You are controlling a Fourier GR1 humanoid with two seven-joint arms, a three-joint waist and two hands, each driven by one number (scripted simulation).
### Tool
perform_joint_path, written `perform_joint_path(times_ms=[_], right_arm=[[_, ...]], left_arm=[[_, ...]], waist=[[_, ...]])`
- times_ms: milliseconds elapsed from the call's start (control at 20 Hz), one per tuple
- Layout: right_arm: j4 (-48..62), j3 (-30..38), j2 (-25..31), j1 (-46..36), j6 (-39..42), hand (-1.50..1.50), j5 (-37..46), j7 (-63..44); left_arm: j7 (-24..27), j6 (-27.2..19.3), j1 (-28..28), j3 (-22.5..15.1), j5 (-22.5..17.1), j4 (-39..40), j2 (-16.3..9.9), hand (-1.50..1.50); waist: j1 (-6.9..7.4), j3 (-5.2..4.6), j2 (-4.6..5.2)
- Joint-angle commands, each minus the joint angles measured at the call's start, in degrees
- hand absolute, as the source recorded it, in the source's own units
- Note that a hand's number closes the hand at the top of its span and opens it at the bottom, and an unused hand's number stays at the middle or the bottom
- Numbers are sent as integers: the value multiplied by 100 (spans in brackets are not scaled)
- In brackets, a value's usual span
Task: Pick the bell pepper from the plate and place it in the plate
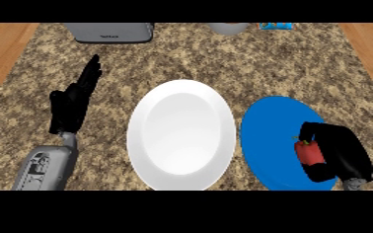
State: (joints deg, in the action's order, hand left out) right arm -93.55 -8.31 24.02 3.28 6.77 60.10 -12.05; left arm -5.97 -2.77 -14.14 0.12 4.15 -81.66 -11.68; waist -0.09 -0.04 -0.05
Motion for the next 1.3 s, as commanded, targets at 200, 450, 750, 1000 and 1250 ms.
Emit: perform_joint_path(times_ms=[200,450,750,1000,1250], right_arm=[[-1476,-145,-876,1410,-519,150,408,-1223],[-2702,-565,-1589,3018,-1319,150,1013,-2055],[-4038,-1896,-1938,3445,-2212,150,2589,-2066],[-4755,-3193,-1903,3579,-2018,150,3438,-1887],[-3961,-4294,-2389,2441,-1475,150,3748,-2818]], left_arm=[[41,74,68,248,-58,12,-169,0],[-84,48,172,329,-98,-54,-207,0],[266,51,155,201,24,119,-95,0],[101,-20,249,-26,134,-156,99,0],[-41,88,108,-23,111,-133,85,0]], waist=[[-205,-6,-40],[-357,-13,-82],[-176,-12,-35],[-66,-8,-30],[12,-3,8]])
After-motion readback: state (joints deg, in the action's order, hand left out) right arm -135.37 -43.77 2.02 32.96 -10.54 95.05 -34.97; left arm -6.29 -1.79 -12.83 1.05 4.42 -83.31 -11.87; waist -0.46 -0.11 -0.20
